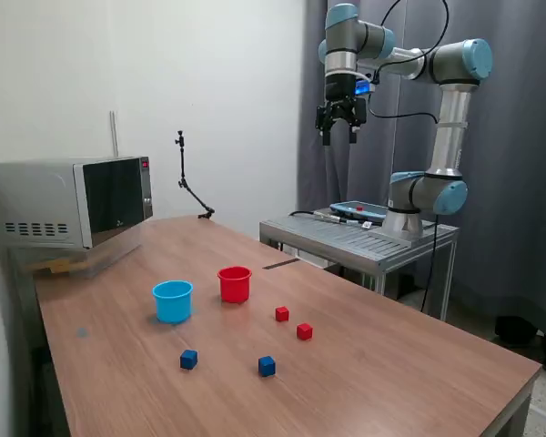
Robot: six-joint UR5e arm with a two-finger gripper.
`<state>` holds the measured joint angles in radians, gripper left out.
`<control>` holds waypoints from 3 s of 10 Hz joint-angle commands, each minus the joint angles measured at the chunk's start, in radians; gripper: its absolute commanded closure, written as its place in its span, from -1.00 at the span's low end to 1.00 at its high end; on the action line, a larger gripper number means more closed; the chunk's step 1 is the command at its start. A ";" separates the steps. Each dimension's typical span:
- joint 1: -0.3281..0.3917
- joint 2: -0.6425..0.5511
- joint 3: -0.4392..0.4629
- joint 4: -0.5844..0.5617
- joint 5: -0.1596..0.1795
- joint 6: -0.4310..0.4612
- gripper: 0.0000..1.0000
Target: Place red objects in the red bin, and blue objects in the blue bin.
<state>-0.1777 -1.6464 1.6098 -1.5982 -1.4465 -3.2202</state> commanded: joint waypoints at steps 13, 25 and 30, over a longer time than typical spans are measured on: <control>0.001 -0.001 0.009 -0.009 -0.002 -0.001 -1.00; -0.002 0.163 0.002 -0.158 0.012 0.048 -1.00; 0.010 0.246 0.007 -0.210 0.005 0.108 -1.00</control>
<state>-0.1719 -1.4312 1.6162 -1.8033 -1.4370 -3.1162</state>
